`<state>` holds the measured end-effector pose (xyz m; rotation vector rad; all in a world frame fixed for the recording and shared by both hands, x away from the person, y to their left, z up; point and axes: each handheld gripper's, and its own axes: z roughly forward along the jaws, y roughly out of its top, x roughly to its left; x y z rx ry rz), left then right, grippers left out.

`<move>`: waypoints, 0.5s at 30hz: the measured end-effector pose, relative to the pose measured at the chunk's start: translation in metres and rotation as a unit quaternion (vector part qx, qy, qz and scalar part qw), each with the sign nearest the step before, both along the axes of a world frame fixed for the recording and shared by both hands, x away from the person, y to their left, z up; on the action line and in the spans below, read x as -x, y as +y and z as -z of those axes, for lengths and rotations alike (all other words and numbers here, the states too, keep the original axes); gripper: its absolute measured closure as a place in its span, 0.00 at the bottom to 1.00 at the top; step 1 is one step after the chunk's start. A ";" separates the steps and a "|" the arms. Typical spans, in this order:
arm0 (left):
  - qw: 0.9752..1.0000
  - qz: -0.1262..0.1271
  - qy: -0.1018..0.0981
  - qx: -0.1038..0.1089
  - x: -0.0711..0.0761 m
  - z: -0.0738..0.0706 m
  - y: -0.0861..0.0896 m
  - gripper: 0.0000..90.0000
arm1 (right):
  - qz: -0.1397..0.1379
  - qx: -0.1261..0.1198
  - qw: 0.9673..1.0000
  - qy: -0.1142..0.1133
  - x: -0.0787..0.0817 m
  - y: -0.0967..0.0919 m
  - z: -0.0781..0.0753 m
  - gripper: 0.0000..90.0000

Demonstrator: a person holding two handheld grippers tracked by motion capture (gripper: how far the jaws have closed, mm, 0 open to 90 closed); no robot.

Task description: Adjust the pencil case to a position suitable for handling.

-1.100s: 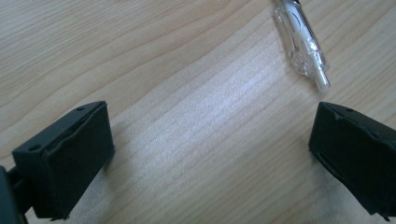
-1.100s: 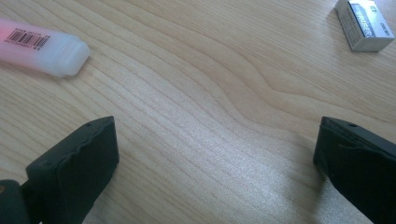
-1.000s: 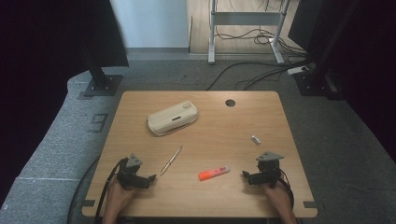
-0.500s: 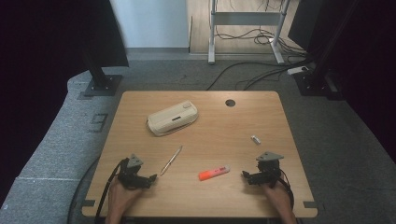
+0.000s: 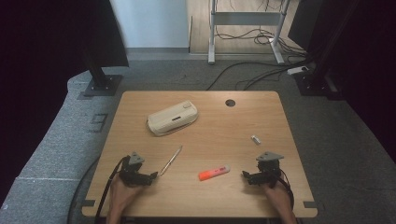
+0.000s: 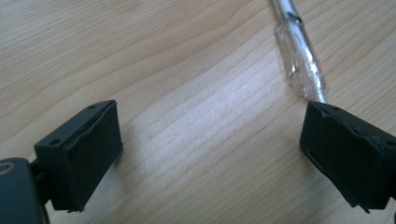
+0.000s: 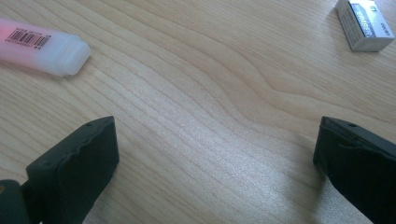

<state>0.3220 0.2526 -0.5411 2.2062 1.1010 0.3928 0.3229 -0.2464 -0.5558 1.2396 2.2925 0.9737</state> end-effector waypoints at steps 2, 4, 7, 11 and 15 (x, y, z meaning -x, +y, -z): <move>1.000 0.002 -0.003 0.009 -0.003 -0.004 -0.001 0.06 | 0.000 0.000 1.000 0.000 0.000 0.000 0.000 0.00; 1.000 0.005 -0.005 0.018 -0.007 -0.008 -0.001 0.06 | 0.000 0.000 1.000 0.000 0.000 0.000 0.000 0.00; 1.000 0.007 -0.008 0.015 -0.011 -0.013 -0.003 0.06 | 0.000 0.000 1.000 0.000 0.000 0.000 0.000 0.00; 1.000 0.015 -0.010 0.003 -0.021 -0.019 -0.008 0.06 | 0.000 0.000 1.000 0.000 0.000 0.000 0.000 0.00; 1.000 0.023 -0.010 0.007 -0.036 -0.026 -0.011 0.07 | 0.000 0.000 1.000 0.000 0.000 0.000 0.000 0.00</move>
